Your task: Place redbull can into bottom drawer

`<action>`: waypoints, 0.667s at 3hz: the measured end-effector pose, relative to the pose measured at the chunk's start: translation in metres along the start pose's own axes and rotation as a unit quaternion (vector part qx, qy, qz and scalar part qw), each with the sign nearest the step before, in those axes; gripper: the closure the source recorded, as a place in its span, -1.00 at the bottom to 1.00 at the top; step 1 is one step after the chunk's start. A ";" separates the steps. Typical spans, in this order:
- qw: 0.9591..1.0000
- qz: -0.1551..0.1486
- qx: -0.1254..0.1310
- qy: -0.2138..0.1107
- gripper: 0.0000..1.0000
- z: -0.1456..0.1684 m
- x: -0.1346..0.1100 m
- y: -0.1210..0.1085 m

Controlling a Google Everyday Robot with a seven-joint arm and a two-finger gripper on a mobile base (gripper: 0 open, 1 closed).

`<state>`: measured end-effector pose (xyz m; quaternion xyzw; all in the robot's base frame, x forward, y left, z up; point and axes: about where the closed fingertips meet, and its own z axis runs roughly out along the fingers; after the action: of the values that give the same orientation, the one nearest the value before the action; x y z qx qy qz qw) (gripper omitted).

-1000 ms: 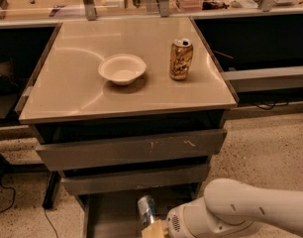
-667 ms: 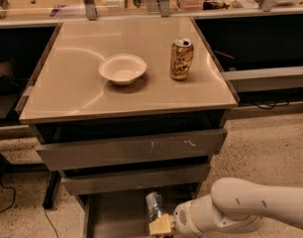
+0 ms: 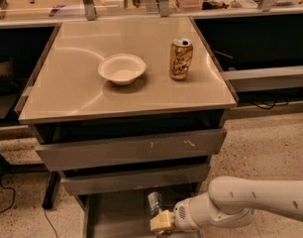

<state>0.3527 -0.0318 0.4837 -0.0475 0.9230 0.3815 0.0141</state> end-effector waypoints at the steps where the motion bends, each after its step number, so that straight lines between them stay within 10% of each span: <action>1: 1.000 0.016 0.005 0.000 1.00 0.015 -0.002 -0.015; 2: 0.999 0.039 0.004 -0.017 1.00 0.036 -0.016 -0.059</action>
Offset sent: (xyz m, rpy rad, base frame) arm 0.0337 -0.0272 -0.1591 0.0381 0.1139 -0.1624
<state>0.3743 -0.0465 0.4179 -0.0047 0.9254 0.3786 0.0151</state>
